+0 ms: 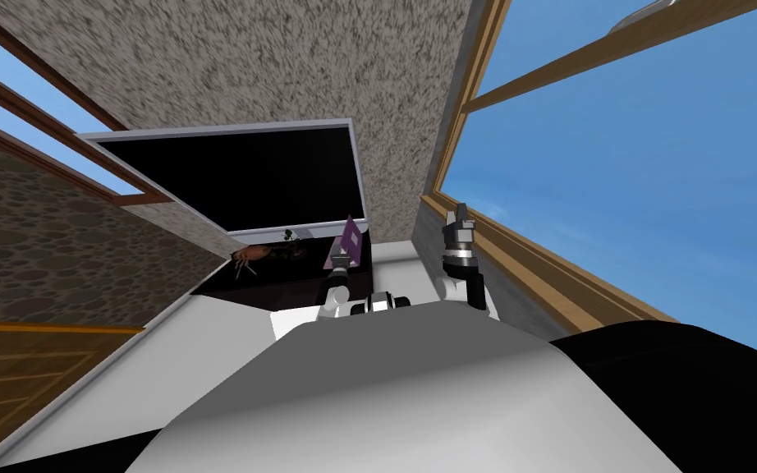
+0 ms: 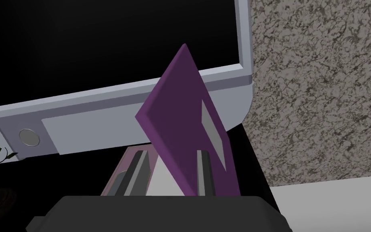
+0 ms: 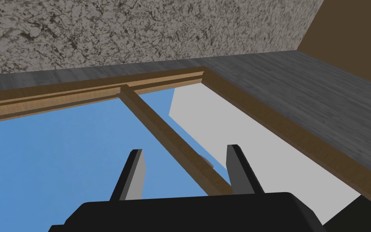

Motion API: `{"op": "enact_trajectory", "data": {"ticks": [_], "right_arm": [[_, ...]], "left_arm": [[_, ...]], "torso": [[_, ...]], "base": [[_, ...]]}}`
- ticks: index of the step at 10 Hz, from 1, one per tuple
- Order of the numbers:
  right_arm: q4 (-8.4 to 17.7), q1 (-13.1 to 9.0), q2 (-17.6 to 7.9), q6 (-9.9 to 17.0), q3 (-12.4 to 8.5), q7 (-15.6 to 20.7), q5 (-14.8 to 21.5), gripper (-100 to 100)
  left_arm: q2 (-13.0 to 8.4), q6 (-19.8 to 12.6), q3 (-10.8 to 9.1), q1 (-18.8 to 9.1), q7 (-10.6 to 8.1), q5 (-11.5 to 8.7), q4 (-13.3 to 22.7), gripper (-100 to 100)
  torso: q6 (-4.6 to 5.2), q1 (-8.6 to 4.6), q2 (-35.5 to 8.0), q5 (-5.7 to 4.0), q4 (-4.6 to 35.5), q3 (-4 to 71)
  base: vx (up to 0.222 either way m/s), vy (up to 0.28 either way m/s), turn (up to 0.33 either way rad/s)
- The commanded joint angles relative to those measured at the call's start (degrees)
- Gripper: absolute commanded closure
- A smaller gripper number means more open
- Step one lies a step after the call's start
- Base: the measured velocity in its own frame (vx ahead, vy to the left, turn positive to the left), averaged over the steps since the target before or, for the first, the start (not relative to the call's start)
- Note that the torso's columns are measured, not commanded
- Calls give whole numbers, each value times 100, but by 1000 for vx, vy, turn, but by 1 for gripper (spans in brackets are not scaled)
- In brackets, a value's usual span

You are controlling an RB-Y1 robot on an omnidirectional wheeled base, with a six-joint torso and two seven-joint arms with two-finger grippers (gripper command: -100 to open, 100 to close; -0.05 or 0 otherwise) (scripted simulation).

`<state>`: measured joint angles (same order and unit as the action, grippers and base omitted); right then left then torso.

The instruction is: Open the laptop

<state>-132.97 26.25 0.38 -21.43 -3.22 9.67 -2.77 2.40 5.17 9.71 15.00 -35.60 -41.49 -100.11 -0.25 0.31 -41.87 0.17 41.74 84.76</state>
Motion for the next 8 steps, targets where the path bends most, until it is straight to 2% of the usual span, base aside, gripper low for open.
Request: {"op": "enact_trajectory", "data": {"ticks": [1, 2, 3, 4, 5, 6, 7, 8], "right_arm": [[0, 0, 0, 0, 0, 0, 0, 0], [0, 0, 0, 0, 0, 0, 0, 0], [0, 0, 0, 0, 0, 0, 0, 0], [0, 0, 0, 0, 0, 0, 0, 0], [0, 0, 0, 0, 0, 0, 0, 0], [0, -1, 0, 0, 0, 0, 0, 0], [0, 0, 0, 0, 0, 0, 0, 0], [0, 0, 1, 0, 1, 0, 0, 0]], "left_arm": [[-43, 143, 12, -47, -123, -155, 306, 100], [-47, 282, 60, -117, -226, -282, 470, 100], [-34, 291, 47, -157, -182, -217, 343, 100], [-64, 606, 160, -226, -410, -350, 591, 100], [-102, 751, 270, -288, -590, -468, 732, 100], [-102, 902, 270, -288, -617, -468, 833, 100], [-102, 902, 270, -288, -617, -468, 833, 100], [-140, 1158, 381, -350, -824, -586, 1016, 100]], "torso": [[13, -10, 4, 0, -3, 1], [18, -21, 6, -2, -5, 4], [31, -25, 9, 1, -8, 6], [32, -44, 3, -14, 16, 6], [47, -46, 1, -12, 20, 3], [61, -39, 2, -5, 19, 3], [36, -39, 4, -7, 12, 4], [29, -48, 7, -12, 13, 6]], "base": [[-12, 60, -6], [-9, 74, -1], [-12, 39, 1], [-9, 60, -88], [-20, 123, -214], [-8, 104, -113], [0, 29, 11], [-9, 38, -85]]}}
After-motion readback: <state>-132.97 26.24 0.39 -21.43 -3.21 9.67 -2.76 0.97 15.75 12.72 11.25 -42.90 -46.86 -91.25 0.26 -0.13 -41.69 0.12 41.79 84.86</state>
